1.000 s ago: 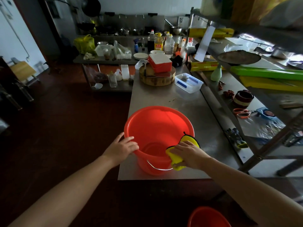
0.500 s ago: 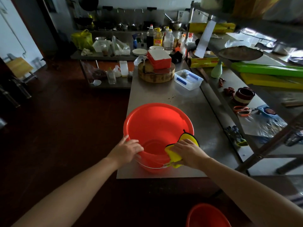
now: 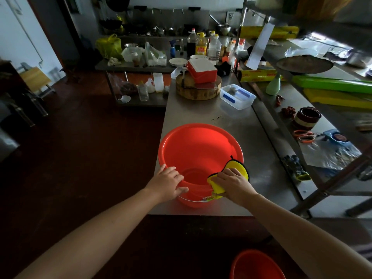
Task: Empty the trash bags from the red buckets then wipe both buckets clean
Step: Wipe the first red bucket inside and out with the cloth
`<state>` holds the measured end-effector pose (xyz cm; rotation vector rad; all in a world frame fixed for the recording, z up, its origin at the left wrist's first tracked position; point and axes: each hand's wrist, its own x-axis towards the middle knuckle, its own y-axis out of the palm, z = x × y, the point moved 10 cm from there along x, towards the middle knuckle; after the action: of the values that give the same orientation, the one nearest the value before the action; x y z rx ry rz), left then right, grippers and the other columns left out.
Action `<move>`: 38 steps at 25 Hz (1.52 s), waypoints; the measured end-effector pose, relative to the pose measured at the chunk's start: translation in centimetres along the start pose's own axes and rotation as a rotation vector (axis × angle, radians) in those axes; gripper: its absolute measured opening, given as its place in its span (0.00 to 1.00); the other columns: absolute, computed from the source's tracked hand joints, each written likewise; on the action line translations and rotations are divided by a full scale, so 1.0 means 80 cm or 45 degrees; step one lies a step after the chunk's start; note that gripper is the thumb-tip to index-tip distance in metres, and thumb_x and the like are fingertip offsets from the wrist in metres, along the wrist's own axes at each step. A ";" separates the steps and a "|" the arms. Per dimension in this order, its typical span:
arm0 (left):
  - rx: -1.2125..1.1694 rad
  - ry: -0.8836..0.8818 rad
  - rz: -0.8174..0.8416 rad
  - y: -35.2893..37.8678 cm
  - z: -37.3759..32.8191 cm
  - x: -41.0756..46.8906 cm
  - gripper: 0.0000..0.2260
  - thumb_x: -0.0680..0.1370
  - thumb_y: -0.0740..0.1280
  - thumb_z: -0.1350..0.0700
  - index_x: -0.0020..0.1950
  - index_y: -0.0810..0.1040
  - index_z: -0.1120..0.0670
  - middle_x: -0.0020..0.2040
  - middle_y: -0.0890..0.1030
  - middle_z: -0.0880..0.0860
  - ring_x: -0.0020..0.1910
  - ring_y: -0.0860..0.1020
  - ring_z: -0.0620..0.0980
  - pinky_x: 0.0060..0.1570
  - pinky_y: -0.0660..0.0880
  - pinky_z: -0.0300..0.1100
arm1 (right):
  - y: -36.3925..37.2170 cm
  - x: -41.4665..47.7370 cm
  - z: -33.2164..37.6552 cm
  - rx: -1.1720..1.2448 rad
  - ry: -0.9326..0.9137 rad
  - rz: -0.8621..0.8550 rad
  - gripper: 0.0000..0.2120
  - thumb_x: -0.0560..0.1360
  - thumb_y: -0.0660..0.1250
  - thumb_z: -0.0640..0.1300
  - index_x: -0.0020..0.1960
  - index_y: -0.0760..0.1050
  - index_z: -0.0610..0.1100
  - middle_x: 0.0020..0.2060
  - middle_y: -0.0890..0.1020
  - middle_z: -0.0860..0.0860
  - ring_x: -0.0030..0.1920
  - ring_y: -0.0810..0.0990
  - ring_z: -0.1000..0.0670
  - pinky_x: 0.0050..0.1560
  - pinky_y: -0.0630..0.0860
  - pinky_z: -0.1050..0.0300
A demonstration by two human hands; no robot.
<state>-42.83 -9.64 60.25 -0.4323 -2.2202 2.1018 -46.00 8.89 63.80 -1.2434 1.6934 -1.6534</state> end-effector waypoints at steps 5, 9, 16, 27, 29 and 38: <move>-0.127 0.106 -0.013 0.002 -0.039 -0.003 0.21 0.82 0.60 0.41 0.72 0.71 0.47 0.67 0.76 0.46 0.73 0.66 0.47 0.77 0.37 0.59 | -0.002 -0.018 0.010 0.012 0.017 -0.002 0.27 0.70 0.72 0.68 0.60 0.82 0.50 0.47 0.82 0.55 0.48 0.81 0.47 0.53 0.79 0.52; -0.060 0.189 -0.132 0.002 -0.060 -0.020 0.18 0.82 0.61 0.46 0.71 0.73 0.47 0.66 0.78 0.44 0.70 0.69 0.45 0.78 0.39 0.56 | 0.006 -0.041 0.022 0.015 0.040 0.040 0.29 0.70 0.68 0.70 0.62 0.81 0.50 0.49 0.82 0.54 0.49 0.81 0.47 0.54 0.78 0.51; 0.208 0.346 -0.318 0.038 -0.088 -0.083 0.15 0.79 0.65 0.42 0.62 0.81 0.46 0.57 0.83 0.46 0.60 0.80 0.49 0.71 0.67 0.55 | 0.032 -0.078 0.072 0.150 0.003 0.310 0.35 0.75 0.53 0.73 0.67 0.77 0.51 0.57 0.81 0.55 0.58 0.79 0.48 0.60 0.74 0.50; 0.284 0.365 -0.346 0.102 -0.139 -0.132 0.14 0.79 0.64 0.42 0.59 0.78 0.48 0.54 0.81 0.48 0.55 0.79 0.52 0.69 0.66 0.58 | 0.080 -0.104 0.123 0.518 0.243 0.744 0.24 0.83 0.54 0.62 0.69 0.74 0.50 0.65 0.78 0.49 0.69 0.72 0.45 0.68 0.64 0.49; 0.299 0.343 -0.345 0.108 -0.139 -0.136 0.16 0.79 0.64 0.41 0.59 0.79 0.49 0.54 0.81 0.49 0.56 0.78 0.52 0.71 0.63 0.62 | 0.079 -0.114 0.127 0.361 0.288 0.784 0.29 0.81 0.48 0.68 0.70 0.72 0.54 0.65 0.78 0.49 0.69 0.72 0.43 0.69 0.61 0.45; 0.482 0.307 -0.232 0.098 -0.142 -0.119 0.26 0.80 0.55 0.33 0.59 0.79 0.53 0.52 0.81 0.54 0.54 0.77 0.57 0.64 0.67 0.60 | 0.086 -0.149 0.132 0.097 0.091 0.817 0.40 0.72 0.70 0.58 0.79 0.57 0.52 0.72 0.71 0.52 0.71 0.69 0.45 0.71 0.58 0.40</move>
<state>-29.81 -0.64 54.80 -0.4114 -1.6209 2.1700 -33.42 12.31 52.38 -0.5160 1.7974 -1.3530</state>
